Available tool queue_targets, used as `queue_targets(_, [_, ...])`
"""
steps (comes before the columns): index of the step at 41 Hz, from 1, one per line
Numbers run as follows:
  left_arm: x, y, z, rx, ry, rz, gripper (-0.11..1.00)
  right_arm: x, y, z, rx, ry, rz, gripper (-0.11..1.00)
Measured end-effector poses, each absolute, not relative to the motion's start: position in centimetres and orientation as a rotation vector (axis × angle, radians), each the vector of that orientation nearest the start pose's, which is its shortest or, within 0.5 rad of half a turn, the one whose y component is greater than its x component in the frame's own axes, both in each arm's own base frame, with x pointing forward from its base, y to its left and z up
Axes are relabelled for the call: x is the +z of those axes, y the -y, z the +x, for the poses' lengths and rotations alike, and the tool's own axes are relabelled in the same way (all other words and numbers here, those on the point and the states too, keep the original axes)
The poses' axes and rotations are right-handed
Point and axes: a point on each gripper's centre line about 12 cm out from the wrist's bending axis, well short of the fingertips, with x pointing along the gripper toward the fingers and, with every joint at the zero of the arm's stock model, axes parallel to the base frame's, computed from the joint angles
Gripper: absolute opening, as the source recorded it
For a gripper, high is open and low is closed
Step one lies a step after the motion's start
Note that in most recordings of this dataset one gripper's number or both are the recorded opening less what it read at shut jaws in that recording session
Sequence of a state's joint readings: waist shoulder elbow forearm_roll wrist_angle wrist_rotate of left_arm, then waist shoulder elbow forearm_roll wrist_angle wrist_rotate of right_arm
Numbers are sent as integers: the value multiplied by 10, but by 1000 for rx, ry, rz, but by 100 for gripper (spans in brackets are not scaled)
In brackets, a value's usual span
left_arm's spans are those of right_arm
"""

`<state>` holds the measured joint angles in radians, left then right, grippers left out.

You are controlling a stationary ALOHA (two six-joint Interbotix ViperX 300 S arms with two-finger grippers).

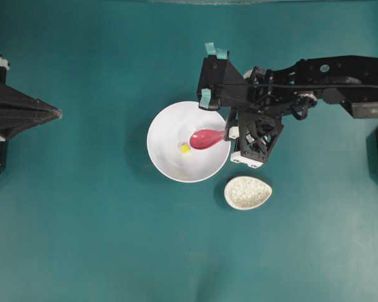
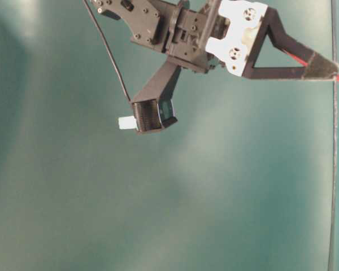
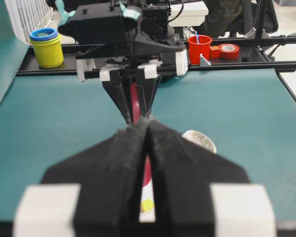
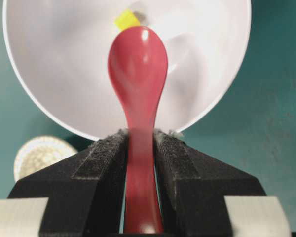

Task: Scoop the yellow hexagonal prism block from the bowl with a spoon using the right arm.
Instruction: 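Push the spoon bowl under the yellow block with the right gripper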

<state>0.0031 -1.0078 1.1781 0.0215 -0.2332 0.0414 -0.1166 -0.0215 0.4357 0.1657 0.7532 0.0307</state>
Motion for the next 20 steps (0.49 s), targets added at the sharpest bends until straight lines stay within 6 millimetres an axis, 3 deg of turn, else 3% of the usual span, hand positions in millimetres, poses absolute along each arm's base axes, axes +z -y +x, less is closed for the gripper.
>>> queue_targets(20, [294,0,192,0,58,63,-1,180,31,377,-95,-1207,274,22])
